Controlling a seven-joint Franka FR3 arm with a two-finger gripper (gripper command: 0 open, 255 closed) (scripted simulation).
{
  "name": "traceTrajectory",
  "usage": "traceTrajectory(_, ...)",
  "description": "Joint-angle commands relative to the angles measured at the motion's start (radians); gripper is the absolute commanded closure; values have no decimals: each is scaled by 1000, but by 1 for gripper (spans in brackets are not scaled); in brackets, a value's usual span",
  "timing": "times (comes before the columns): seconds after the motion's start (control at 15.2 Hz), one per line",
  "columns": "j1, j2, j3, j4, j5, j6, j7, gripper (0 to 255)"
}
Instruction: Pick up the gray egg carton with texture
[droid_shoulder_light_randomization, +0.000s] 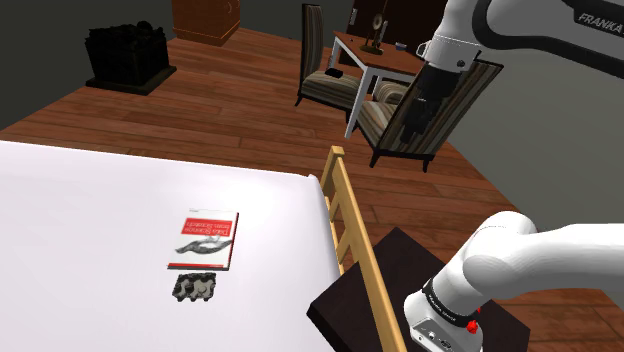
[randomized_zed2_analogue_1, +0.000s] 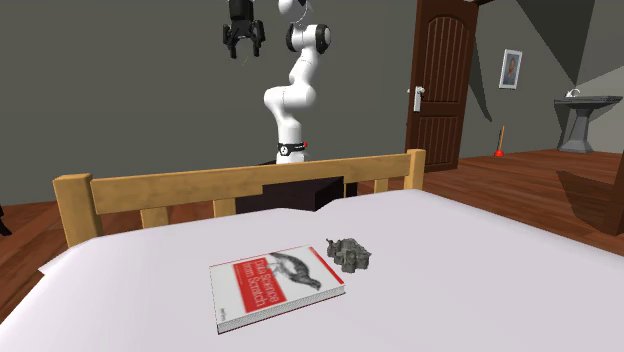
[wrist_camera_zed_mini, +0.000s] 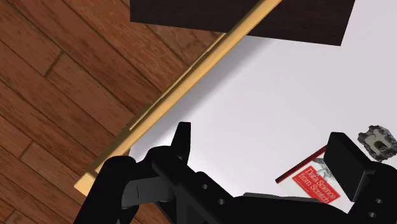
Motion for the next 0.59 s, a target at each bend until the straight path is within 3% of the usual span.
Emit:
traceTrajectory(0.0, 0, 0, 0, 0, 0, 0, 0, 0)
traceTrajectory(0.53, 46, 117, 83, -121, 81, 227, 65, 0)
